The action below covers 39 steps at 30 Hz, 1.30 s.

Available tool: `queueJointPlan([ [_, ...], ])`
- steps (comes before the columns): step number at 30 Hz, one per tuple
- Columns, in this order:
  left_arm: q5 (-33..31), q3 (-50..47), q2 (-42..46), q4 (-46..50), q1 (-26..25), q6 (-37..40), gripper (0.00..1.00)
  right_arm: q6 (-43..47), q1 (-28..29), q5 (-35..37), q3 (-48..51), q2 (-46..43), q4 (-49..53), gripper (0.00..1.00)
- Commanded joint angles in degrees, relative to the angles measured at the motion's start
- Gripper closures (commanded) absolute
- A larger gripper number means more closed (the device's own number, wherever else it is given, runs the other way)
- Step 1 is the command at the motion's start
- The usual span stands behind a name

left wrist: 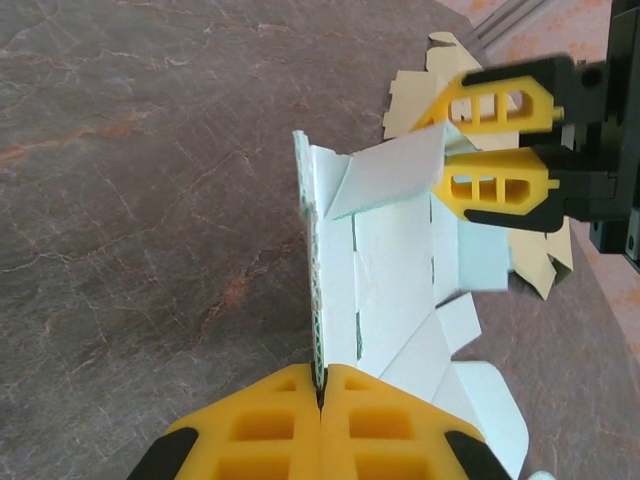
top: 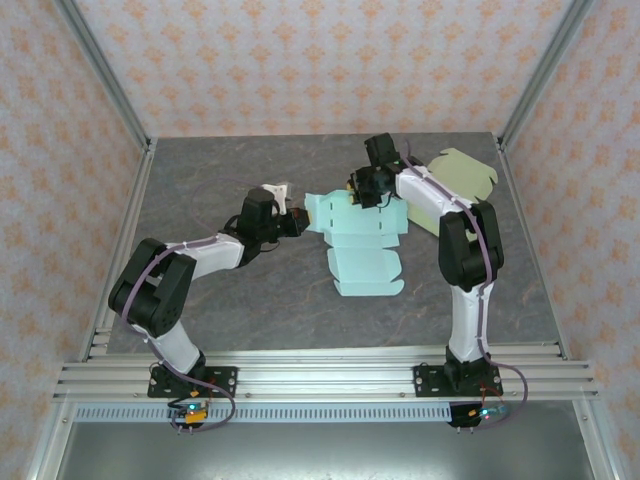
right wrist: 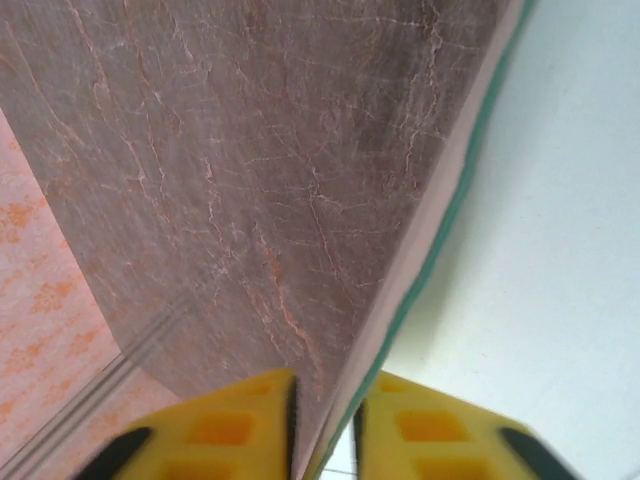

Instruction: Fold the paper box

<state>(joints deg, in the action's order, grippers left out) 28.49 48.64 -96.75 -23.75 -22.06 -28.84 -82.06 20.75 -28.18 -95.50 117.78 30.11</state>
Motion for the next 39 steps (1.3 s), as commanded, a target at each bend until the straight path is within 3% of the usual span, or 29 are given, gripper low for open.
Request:
queueJointPlan([
  [1, -3.0, 0.5, 1.7, 1.5, 0.6, 1.2, 0.84, 1.5, -0.1, 0.3, 2.7, -3.5, -2.7, 0.95],
  [2, -3.5, 0.7, 1.8, 2.4, 0.7, 1.2, 0.73, 2.0, -0.1, -0.8, 3.8, -3.9, -4.9, 0.97],
  [5, -3.8, 0.0, 2.5, 2.4, 1.2, 0.8, 0.59, 3.6, -0.1, -4.1, 8.5, -5.2, -13.9, 0.98],
  [11, -4.8, -3.0, 6.6, 3.6, 4.5, 1.4, 0.57, 1.3, -0.1, -8.0, 22.9, -8.7, -41.5, 1.0],
  [17, -5.7, -8.7, 12.6, 4.1, 7.5, 5.1, 0.57, -1.1, -0.1, -13.4, 26.5, -7.4, -60.9, 1.0],
  [24, -4.3, -10.9, 9.9, -1.7, 5.8, 4.5, 0.48, -5.4, -0.1, -18.7, 27.7, -2.8, -81.9, 0.96],
  [28, -7.2, -9.4, 10.1, -1.7, 4.6, 6.1, 0.47, -2.4, 0.2, -18.6, 27.8, -1.2, -82.8, 0.94],
  [32, -5.5, -5.4, 7.5, 1.5, 4.5, 8.9, 0.47, 2.1, 0.7, -19.2, 26.9, 1.8, -81.4, 0.95],
  [39, -6.0, -2.3, 2.6, 3.1, 2.9, 12.6, 0.47, 2.4, 0.8, -19.1, 28.3, 5.8, -86.9, 0.97],
])
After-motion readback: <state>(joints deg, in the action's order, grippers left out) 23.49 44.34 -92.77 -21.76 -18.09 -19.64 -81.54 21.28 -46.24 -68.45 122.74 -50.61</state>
